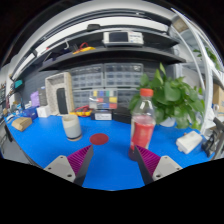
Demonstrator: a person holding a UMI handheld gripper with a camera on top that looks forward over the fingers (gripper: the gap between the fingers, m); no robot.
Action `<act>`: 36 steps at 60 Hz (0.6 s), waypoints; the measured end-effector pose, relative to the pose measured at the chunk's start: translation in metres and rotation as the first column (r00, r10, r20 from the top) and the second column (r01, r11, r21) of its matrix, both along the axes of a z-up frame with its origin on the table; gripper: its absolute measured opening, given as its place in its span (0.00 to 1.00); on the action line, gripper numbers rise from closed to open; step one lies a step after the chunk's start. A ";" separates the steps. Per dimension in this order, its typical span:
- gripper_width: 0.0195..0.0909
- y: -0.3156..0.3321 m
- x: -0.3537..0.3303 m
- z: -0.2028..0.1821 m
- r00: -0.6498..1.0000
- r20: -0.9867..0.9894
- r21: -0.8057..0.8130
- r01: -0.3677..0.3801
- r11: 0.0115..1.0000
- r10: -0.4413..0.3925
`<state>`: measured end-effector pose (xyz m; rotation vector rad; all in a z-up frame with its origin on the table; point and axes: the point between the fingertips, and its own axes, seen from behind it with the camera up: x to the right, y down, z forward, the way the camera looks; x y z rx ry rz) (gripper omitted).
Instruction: Pour water
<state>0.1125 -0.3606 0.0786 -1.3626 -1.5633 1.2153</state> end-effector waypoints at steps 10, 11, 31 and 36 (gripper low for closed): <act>0.89 0.054 -0.010 -0.019 0.993 0.025 -0.046 0.117 0.992 -0.116; 0.89 0.057 -0.014 -0.019 0.992 0.023 -0.051 0.124 0.991 -0.123; 0.86 0.075 -0.106 0.000 0.985 -0.112 -0.034 0.125 0.992 -0.129; 0.58 0.071 -0.120 0.004 0.984 -0.131 -0.043 0.113 0.993 -0.118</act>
